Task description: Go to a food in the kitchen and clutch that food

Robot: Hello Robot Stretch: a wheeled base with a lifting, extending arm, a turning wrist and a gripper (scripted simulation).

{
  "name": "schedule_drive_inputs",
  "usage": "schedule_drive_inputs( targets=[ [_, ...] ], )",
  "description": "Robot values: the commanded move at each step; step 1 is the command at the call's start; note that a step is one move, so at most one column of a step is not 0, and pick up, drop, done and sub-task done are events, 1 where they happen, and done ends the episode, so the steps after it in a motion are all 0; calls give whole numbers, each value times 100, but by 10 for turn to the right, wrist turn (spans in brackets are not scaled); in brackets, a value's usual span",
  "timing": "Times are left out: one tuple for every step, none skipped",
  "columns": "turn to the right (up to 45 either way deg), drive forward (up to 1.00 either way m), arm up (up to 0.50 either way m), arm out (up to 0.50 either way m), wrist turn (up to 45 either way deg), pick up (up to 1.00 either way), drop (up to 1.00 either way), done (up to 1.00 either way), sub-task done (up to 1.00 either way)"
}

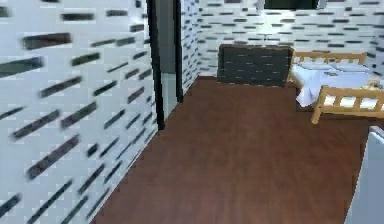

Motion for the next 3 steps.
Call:
schedule_drive_inputs(
  targets=[
    [0,100,0,0,0,0,0,0,0],
    [0,100,0,0,0,0,0,0,0],
    [60,0,0,0,0,0,0,0,0]
  ],
)
